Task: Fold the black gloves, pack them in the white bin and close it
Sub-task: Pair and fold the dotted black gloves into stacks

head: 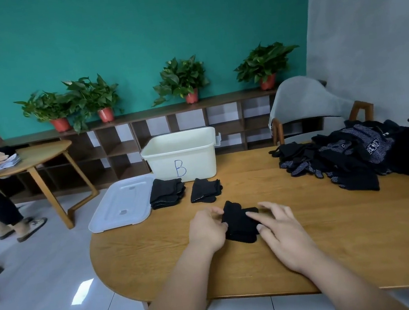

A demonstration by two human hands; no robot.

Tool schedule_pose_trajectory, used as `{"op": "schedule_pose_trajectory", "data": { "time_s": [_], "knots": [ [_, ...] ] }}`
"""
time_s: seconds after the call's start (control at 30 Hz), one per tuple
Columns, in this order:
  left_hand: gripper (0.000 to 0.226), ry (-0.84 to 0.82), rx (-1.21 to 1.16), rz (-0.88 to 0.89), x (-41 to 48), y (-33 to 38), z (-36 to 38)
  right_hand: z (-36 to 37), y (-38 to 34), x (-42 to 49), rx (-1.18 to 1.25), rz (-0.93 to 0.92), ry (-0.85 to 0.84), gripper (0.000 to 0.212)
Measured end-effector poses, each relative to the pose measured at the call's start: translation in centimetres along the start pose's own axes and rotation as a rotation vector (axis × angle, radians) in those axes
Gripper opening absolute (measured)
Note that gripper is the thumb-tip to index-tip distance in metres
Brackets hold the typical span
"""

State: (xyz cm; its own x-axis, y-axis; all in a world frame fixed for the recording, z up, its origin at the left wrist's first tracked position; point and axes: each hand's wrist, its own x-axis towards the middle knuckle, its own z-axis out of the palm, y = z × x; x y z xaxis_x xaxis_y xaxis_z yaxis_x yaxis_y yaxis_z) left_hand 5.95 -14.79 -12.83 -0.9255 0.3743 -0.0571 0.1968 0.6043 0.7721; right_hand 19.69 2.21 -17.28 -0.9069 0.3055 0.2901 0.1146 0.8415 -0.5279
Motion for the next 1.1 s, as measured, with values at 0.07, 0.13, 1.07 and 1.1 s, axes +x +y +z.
{"op": "schedule_pose_trajectory", "data": {
  "time_s": [0.07, 0.13, 1.07, 1.1],
  "knots": [
    [0.027, 0.012, -0.040, 0.004, 0.6, -0.1, -0.7, -0.1, 0.3, 0.1, 0.098, 0.051, 0.048, 0.045],
    [0.027, 0.007, -0.060, -0.014, 1.2, -0.5, -1.3, -0.1, 0.4, 0.2, 0.136, 0.080, 0.059, 0.045],
    [0.052, 0.157, -0.082, -0.027, 13.1, 0.3, -0.5, -0.4, -0.8, 1.2, -0.087, 0.173, -0.071, 0.047],
    [0.053, 0.167, -0.036, -0.006, 13.1, 0.4, -0.5, -0.4, -0.8, 1.2, -0.090, 0.172, -0.075, 0.047]
  ]
}}
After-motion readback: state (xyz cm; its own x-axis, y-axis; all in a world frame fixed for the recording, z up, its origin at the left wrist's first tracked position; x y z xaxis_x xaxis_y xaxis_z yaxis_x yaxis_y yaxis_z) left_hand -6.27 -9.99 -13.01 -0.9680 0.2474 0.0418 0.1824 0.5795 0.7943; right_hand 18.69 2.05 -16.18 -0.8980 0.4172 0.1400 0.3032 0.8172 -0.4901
